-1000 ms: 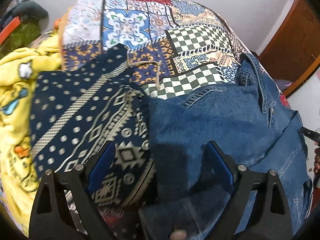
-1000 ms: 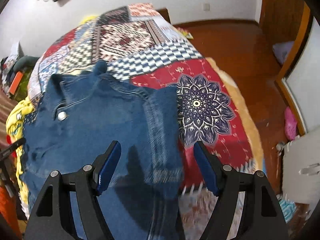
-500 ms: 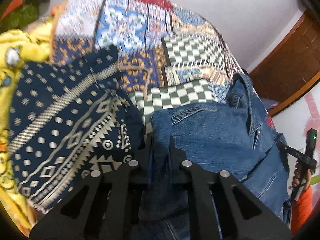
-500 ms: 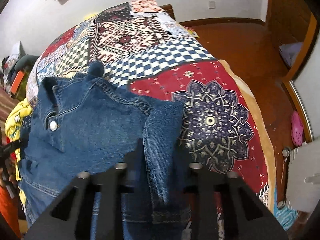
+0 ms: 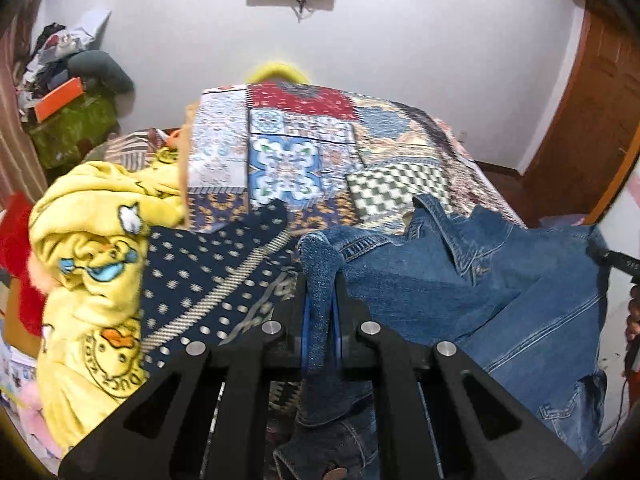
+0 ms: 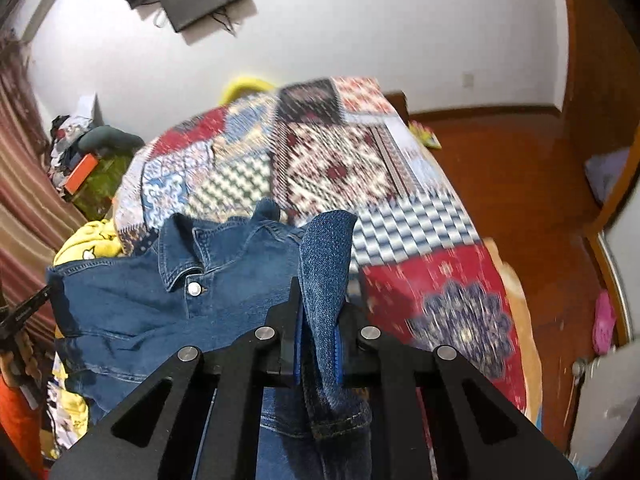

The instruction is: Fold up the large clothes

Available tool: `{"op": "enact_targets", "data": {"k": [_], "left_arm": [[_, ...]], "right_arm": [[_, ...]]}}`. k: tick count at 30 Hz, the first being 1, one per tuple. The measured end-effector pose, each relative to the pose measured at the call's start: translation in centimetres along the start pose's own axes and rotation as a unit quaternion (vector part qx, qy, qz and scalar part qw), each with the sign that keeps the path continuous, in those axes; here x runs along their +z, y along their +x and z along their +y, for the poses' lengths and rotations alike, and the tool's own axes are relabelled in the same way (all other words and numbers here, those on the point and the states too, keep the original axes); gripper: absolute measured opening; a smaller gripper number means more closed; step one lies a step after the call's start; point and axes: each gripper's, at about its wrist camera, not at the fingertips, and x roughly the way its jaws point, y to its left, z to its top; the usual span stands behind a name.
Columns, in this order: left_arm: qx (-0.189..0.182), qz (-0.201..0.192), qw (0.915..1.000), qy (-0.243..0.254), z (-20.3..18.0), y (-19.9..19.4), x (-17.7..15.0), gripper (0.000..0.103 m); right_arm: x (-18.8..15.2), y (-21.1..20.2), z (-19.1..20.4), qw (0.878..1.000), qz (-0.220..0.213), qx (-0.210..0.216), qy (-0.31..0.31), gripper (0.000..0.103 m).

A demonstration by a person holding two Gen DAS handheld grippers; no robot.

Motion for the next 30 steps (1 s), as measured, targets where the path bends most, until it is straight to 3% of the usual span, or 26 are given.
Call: {"op": "enact_targets", "data": {"k": [4, 14, 18, 23, 25, 27, 28, 30], "left_arm": [[0.014, 0.029, 0.9993, -0.021, 2.4, 3.5, -0.1, 0.009], [0.046, 0.106, 0.9925, -0.039, 5.1, 12.7, -2.8, 0.012], [0.057, 0.112, 0.9918, -0.024, 4.8, 12.9, -3.2, 0.018], [0.072, 0.114, 0.9906, 0.020, 3.1, 10.0, -2.9, 0.023], [0.068, 0.103, 0.9919, 0.030, 2.5, 8.2, -2.5, 0.033], [0.065, 0.079, 0.9940, 0.040, 1.7, 5.3, -2.2, 0.057], [0.065, 0.067, 0.9948, 0.042, 1.4, 4.2, -2.1, 0.064], [0.068, 0.040, 0.9958, 0.046, 0.6, 1.2, -2.0, 0.083]], "right_arm": [[0.9, 3.0, 0.4, 1.000, 0.004, -0.015, -0.009, 0.010], [-0.6, 10.3, -2.7, 0.996, 0.070, -0.048, 0.012, 0.011], [-1.3, 10.6, -2.9, 0.996, 0.073, -0.057, 0.015, 0.016], [-1.0, 8.4, -2.3, 0.994, 0.077, -0.081, 0.012, 0.026], [-0.9, 7.2, -1.8, 0.993, 0.079, -0.088, -0.001, 0.036], [-0.9, 4.6, -0.8, 0.993, 0.064, -0.092, -0.023, 0.054], [-0.9, 3.3, -0.2, 0.993, 0.056, -0.096, -0.032, 0.059], [-1.3, 0.3, 0.8, 0.993, 0.034, -0.106, -0.047, 0.082]]}}
